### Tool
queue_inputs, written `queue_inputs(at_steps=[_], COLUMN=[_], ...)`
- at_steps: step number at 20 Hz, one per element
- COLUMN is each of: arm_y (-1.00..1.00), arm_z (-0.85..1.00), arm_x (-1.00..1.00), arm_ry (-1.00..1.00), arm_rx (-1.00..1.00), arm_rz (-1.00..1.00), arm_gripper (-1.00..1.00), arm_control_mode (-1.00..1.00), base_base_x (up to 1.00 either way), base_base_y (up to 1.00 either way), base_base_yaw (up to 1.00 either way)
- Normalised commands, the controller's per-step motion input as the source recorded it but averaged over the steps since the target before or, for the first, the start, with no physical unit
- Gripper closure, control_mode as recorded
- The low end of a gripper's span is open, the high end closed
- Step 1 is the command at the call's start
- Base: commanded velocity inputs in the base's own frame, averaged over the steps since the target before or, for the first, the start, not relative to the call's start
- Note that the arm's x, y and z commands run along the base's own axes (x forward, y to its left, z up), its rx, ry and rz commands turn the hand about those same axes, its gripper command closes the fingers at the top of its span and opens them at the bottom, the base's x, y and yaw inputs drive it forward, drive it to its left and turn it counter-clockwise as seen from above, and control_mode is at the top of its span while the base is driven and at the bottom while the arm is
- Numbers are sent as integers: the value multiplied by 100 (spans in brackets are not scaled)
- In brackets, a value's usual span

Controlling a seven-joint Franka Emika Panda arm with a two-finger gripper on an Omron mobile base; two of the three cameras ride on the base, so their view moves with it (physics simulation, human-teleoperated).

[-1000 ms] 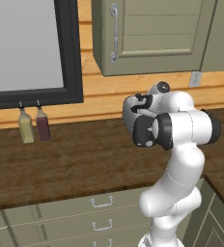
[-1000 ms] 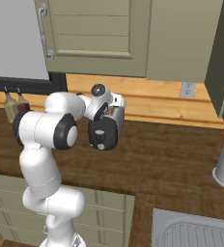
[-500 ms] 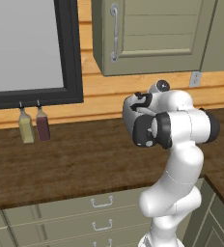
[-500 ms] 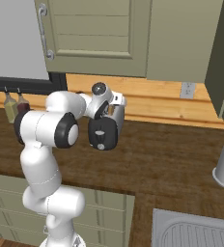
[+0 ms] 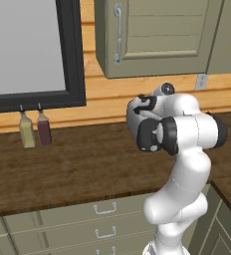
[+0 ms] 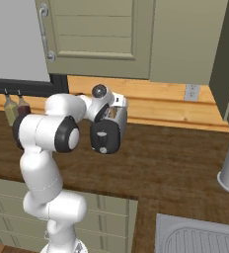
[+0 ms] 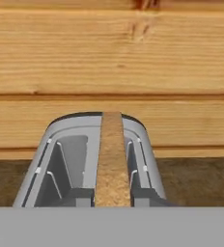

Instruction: Start the toaster. Once the lever pops up, take the bread to the plate on the dining counter.

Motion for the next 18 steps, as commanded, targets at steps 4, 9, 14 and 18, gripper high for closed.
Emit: queue_inputs(at_steps=[4,9,14,18], arm_y=[-1,-1,-9,-7], arm_z=[17,33,48,45], arm_x=[-28,-27,-21,-26], arm_ry=[-24,-13,-2,-3], arm_rx=[8,9,9,6], arm_rz=[0,0,0,0], arm_gripper=[100,100,100,100], arm_control_mode=[-100,-100,-100,-100], base_base_x=[0,0,0,0], base_base_y=[0,0,0,0], base_base_yaw=[0,0,0,0])
